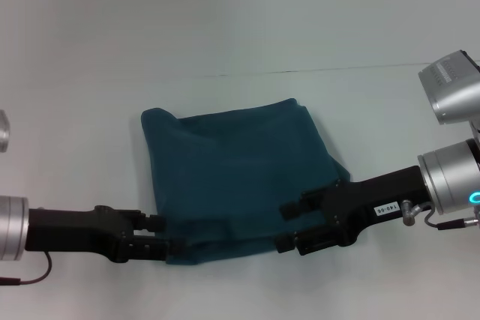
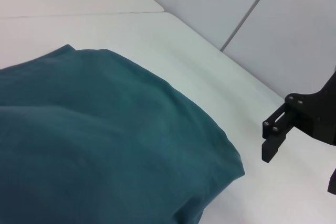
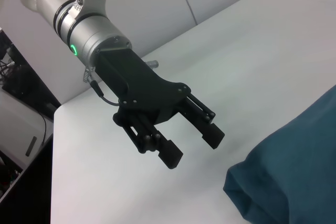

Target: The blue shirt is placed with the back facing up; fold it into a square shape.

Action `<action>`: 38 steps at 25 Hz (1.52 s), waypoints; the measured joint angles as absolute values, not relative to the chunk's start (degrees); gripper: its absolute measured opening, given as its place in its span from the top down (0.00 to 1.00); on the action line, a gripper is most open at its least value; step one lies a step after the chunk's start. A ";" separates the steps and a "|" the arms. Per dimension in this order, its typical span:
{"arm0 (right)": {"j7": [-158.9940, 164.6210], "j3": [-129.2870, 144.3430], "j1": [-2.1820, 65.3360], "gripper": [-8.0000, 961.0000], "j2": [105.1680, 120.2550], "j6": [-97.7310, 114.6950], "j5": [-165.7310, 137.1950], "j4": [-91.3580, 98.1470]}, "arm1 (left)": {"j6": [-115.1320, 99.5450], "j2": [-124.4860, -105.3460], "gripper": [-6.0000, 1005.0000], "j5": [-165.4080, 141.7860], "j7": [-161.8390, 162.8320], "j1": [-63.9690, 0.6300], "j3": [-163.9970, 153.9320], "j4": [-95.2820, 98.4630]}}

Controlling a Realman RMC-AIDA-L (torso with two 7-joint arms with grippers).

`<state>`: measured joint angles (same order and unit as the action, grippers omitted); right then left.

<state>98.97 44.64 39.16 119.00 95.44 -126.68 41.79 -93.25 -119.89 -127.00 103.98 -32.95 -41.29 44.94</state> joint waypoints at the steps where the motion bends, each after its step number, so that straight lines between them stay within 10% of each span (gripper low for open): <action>1: 98.97 44.64 39.15 0.22 119.00 95.44 -126.68 41.78 | -93.27 -119.86 0.27 -127.00 103.97 -32.96 -41.19 44.94; 38: 101.17 44.77 38.94 0.22 118.39 95.36 -127.08 41.75 | -94.00 -120.01 0.27 -127.20 104.05 -32.96 -39.07 44.45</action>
